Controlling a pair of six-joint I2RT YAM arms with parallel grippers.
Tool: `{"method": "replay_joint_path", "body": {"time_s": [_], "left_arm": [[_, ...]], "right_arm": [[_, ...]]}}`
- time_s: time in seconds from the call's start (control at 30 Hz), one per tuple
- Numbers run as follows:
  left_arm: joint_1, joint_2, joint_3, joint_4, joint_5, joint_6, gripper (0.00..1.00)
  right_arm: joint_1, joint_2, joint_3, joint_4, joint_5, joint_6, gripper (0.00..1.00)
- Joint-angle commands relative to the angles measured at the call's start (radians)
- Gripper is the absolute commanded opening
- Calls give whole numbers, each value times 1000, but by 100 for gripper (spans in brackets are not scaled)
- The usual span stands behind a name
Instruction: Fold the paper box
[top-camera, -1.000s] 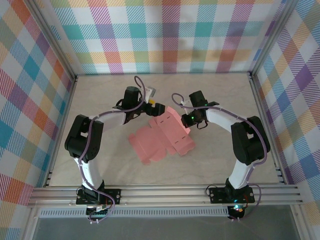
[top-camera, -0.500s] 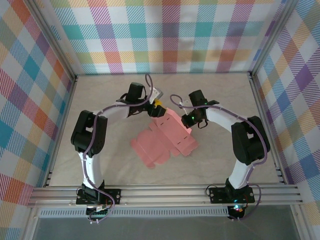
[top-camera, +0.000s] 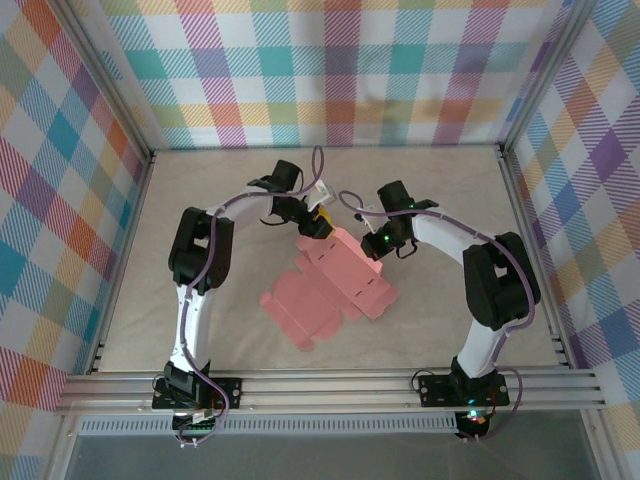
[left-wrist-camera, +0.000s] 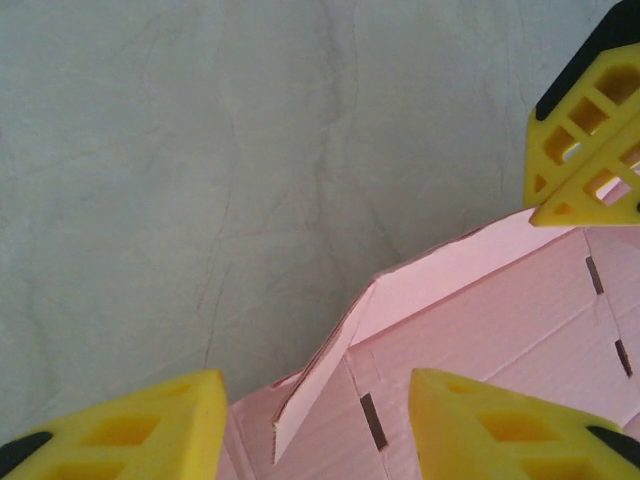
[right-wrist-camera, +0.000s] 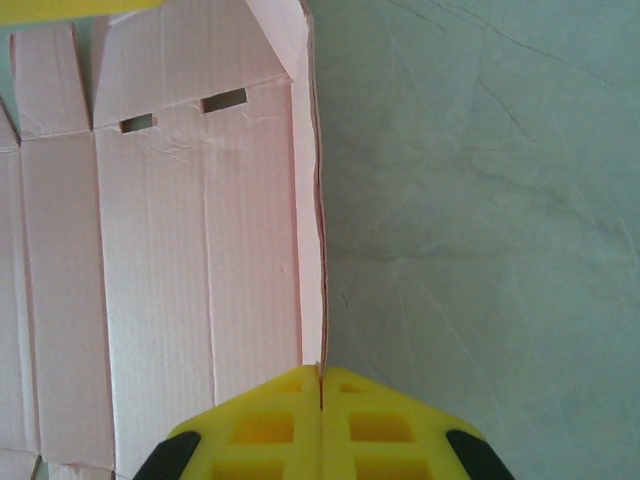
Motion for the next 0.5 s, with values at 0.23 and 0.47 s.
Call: {"method": "replay_joint_path", "body": {"time_s": [0.23,0.47], "left_arm": [[0,43,110,-193,88,107,15],[-24,0,68,-185,71,102,0]], "right_arm": [[-2,-4,49,-37,-22,-24,0],[-2,-1,46,-12,21,8,0]]}}
